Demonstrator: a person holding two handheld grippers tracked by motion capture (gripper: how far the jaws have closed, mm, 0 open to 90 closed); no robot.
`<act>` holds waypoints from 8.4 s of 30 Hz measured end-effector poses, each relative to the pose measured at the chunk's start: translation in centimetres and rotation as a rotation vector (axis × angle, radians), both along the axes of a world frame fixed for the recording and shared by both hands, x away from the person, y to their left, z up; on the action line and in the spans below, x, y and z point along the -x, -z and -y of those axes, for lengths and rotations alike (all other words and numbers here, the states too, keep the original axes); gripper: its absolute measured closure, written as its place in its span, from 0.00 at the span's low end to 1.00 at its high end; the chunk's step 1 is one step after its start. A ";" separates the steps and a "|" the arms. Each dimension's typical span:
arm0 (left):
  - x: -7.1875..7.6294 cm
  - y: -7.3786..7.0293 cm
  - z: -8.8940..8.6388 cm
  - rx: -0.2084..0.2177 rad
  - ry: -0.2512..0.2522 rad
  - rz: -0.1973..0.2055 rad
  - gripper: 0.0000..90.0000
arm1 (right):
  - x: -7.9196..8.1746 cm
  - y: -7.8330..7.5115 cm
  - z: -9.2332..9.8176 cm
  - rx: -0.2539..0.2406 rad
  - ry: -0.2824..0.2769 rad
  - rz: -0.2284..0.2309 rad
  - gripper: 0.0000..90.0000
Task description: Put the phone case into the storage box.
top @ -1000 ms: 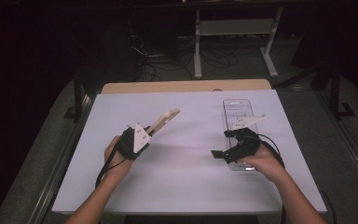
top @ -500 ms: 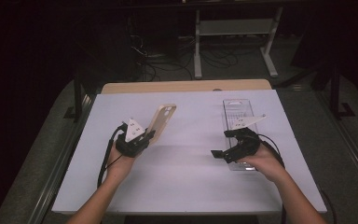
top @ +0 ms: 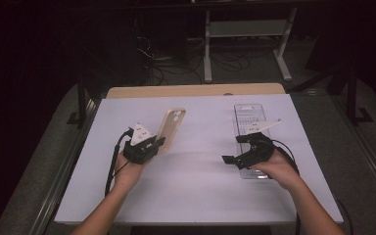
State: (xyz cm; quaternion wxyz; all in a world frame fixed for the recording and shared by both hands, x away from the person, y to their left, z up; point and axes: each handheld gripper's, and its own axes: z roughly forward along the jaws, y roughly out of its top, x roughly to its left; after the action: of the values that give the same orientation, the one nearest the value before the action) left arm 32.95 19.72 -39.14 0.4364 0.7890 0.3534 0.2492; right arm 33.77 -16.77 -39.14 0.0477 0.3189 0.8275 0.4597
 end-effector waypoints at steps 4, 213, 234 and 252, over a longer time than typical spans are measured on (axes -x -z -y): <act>0.1 0.0 0.0 0.007 0.000 -0.004 0.88 | -0.2 -0.6 -0.1 0.000 0.014 -0.001 0.01; 4.1 3.8 -7.0 0.050 0.238 -0.173 0.00 | -8.1 -4.1 -6.4 -0.281 0.227 -0.111 0.11; 4.1 3.8 -7.1 0.052 0.227 -0.176 0.00 | -9.7 -7.1 -2.8 -0.271 0.311 -0.088 0.11; 4.1 3.8 -7.0 0.076 0.213 -0.173 0.00 | -11.1 -9.3 1.2 -0.222 0.421 -0.067 0.11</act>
State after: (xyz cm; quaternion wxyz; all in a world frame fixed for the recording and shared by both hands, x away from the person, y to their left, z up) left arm 28.83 26.73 -42.97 0.4577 0.8236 0.3131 0.1189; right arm 44.87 -17.98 -29.79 0.0798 0.5028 0.6882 0.5169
